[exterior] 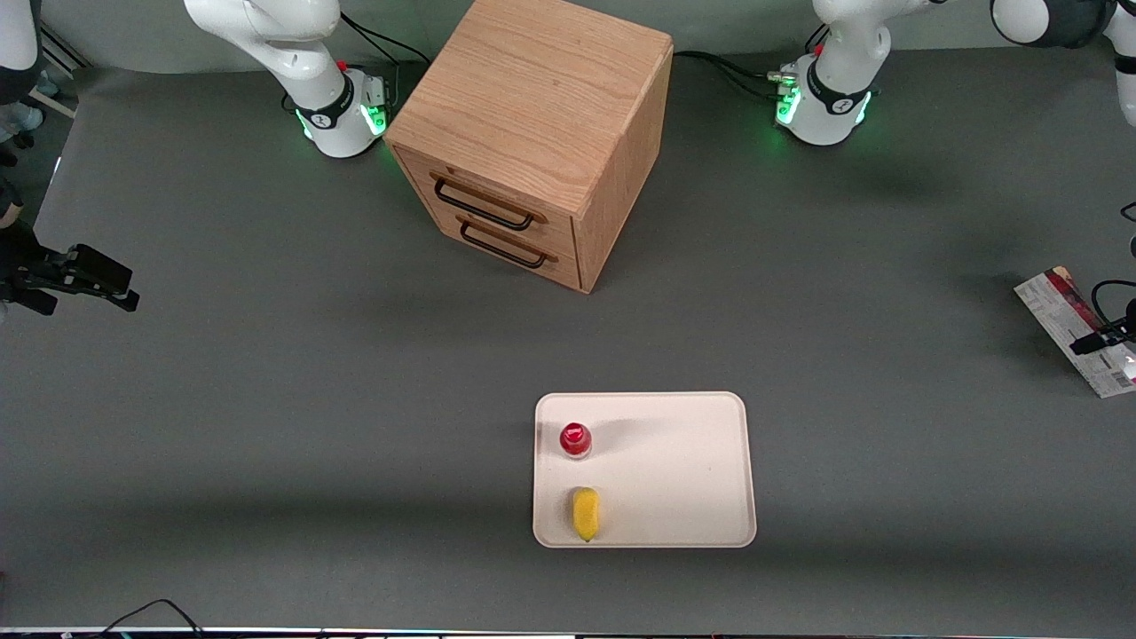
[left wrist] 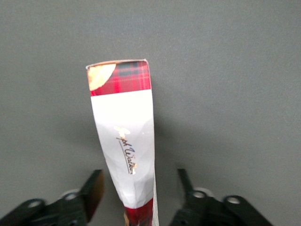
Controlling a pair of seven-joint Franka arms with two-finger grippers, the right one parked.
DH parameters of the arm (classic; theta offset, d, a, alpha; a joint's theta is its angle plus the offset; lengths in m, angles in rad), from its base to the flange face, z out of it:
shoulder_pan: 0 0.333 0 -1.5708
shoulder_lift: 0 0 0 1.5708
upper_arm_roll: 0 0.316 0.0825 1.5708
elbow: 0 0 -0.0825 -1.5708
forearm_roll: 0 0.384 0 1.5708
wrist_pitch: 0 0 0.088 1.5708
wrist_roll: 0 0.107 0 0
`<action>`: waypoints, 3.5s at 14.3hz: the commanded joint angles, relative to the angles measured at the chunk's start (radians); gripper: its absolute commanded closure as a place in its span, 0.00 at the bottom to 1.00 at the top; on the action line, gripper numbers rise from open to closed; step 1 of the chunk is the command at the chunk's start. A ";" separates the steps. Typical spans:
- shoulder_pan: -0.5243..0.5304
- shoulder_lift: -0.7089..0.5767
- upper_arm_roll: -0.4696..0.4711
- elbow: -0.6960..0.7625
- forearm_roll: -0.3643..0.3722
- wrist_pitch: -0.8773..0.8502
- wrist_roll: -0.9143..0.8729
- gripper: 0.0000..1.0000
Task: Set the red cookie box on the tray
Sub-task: 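Lift the held box with the left gripper and carry it toward the tray, then lower the box onto the tray beside the apple with the left gripper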
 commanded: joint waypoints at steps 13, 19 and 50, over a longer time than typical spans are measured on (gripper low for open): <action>-0.090 -0.165 -0.006 0.148 0.081 -0.234 0.054 1.00; -0.158 -0.162 -0.190 0.409 0.259 -0.433 -0.075 1.00; -0.348 0.332 -0.810 0.658 0.807 -0.218 -1.096 0.96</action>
